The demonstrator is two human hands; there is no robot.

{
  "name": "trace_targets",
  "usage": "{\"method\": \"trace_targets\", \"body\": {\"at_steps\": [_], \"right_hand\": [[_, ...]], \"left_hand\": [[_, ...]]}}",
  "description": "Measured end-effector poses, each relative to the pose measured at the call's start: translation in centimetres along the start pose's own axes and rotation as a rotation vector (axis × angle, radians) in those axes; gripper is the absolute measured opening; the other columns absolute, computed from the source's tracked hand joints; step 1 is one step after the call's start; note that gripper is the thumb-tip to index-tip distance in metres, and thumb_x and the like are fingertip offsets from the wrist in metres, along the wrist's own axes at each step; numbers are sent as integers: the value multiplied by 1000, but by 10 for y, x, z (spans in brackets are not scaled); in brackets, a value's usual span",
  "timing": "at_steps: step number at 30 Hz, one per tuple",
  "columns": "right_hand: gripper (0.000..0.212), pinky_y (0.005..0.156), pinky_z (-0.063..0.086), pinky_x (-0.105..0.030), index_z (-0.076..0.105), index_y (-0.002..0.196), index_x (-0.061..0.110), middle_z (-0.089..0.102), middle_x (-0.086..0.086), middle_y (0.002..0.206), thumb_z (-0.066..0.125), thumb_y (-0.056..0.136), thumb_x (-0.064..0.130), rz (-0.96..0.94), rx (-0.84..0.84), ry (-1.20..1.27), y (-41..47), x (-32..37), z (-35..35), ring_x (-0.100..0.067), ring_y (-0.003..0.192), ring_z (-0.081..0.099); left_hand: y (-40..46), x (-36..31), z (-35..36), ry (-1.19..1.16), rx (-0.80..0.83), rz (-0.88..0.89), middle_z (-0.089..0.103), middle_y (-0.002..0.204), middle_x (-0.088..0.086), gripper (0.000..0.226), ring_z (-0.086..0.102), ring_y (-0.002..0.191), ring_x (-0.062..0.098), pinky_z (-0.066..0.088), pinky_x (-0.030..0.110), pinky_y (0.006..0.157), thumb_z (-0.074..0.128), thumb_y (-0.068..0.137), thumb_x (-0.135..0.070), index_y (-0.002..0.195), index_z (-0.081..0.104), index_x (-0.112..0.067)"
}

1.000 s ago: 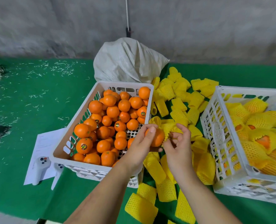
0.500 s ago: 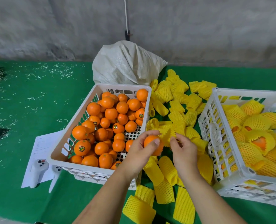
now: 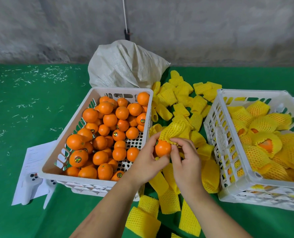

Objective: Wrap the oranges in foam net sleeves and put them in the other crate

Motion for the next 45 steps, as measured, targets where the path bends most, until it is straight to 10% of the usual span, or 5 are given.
{"method": "trace_targets", "body": {"at_steps": [9,19,27,40,45], "right_hand": [[22,87,51,-22,66,119,18,63,6,113,57,99,21,-305,122,-188,-9,13,2,-15,106,60],[30,82,46,-11,64,124,15,49,5,120,48,100,23,-137,53,-96,1,17,-7,-10,109,57],[21,78,40,-5,60,116,22,49,15,109,54,96,24,-182,188,-119,-1,19,-12,0,97,54],[23,73,40,-7,57,116,33,51,23,109,50,95,32,-112,182,-118,-6,17,-18,3,93,53],[58,92,45,-12,42,140,40,45,22,138,59,87,55,139,169,123,1,21,-21,-4,125,50]], "left_hand": [[1,4,-6,-293,-417,-37,67,103,9,43,66,89,25,56,50,81,74,85,-15,122,54,-26],[-8,-1,-2,-227,-21,-7,69,112,3,57,67,95,18,56,32,80,63,103,-11,154,43,-24],[-3,3,-3,-217,-311,-14,66,89,0,45,57,73,21,47,41,62,79,87,-25,125,55,-25],[-6,3,-6,-49,-243,84,63,130,-11,80,65,121,18,57,43,96,87,84,-37,149,40,-33],[-4,7,0,32,-183,100,62,133,-16,78,64,126,14,57,43,102,86,89,-22,151,38,-31]]}}
Point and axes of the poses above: each hand's wrist, its own y-axis towards the middle knuckle, its own z-axis out of the palm, x = y × z, the point moved 2 cm from there along y, towards the middle knuckle
